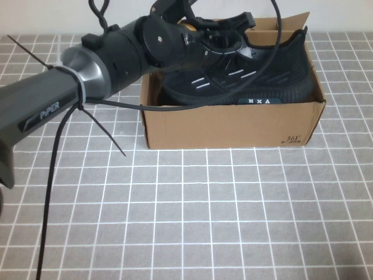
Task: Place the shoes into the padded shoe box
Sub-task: Place the shoe in the shoe box
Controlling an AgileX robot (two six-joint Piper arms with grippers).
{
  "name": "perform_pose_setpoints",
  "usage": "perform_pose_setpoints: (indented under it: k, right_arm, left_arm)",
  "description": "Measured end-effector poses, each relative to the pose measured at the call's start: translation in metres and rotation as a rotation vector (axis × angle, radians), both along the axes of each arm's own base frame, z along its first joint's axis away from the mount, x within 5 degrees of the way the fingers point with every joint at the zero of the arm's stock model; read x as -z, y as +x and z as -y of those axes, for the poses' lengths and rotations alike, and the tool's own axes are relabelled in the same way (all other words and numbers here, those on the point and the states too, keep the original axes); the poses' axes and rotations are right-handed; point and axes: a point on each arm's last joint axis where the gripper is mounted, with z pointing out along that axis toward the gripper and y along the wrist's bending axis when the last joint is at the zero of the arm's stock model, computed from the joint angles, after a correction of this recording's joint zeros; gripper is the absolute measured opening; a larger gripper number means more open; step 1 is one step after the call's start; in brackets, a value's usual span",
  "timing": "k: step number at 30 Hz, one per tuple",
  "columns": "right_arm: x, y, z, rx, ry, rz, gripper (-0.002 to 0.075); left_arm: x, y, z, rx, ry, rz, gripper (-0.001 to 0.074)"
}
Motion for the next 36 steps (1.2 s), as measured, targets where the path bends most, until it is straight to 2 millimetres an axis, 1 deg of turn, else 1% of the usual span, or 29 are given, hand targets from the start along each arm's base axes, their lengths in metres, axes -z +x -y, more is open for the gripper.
perform_pose_setpoints:
  k: [5,10,19,22,25,29,32,36]
  right_arm:
    - [0.0,0.0,0.0,0.0,0.0,0.0,-0.0006]
    - [0.0,0.0,0.0,0.0,0.0,0.0,-0.0006]
    - [0.0,0.0,0.0,0.0,0.002,0.0,-0.0006]
    - [0.0,0.0,0.0,0.0,0.002,0.0,-0.0006]
    - [0.0,0.0,0.0,0.0,0.0,0.0,-0.0007]
    - [0.0,0.0,0.0,0.0,0.0,0.0,-0.0006]
    - [0.0,0.0,0.0,0.0,0.0,0.0,-0.0006]
    - [0.0,0.0,0.0,0.0,0.0,0.0,-0.0007]
  left_arm:
    - [0.004,0.005,0.001,-0.024,-0.014,0.023,0.0011]
    - [0.002,0.007,0.001,-0.042,-0.017,0.069,0.0011]
    - [0.007,0.002,0.004,0.004,0.015,0.031,0.0011]
    - [0.016,-0.002,0.007,0.005,0.028,0.025,0.0011]
    - [0.03,-0.006,0.008,-0.013,0.032,0.008,0.0011]
    - [0.045,-0.009,0.006,-0.051,0.018,-0.026,0.0011]
    - [0.047,-0.009,0.005,-0.061,0.014,-0.029,0.001]
    - [0.043,-0.008,0.005,-0.077,0.005,0.007,0.001]
